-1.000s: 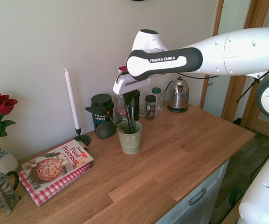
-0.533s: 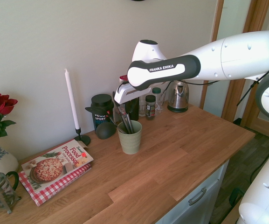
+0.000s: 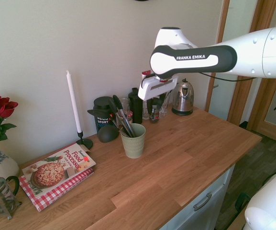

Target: Put the tongs back in the holder

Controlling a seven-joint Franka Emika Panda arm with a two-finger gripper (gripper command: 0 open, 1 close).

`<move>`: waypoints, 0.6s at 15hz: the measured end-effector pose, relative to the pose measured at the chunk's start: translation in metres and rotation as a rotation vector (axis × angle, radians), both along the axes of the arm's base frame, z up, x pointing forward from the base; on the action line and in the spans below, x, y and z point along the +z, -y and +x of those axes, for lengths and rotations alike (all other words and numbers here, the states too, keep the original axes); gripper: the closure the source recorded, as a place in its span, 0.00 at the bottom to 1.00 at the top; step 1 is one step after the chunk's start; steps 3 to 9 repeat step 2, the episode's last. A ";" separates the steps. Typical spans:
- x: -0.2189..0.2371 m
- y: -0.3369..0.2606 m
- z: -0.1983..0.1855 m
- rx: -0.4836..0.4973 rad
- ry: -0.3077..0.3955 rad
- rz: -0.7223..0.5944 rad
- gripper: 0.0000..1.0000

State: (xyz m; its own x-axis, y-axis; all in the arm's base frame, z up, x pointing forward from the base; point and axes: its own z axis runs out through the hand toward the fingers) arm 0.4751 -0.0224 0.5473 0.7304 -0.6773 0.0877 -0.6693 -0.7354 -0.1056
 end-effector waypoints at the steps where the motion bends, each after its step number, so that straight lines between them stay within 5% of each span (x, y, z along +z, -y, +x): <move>1: -0.024 0.002 -0.012 0.001 -0.043 -0.003 0.00; 9: -0.043 0.002 -0.025 0.001 -0.075 -0.014 0.00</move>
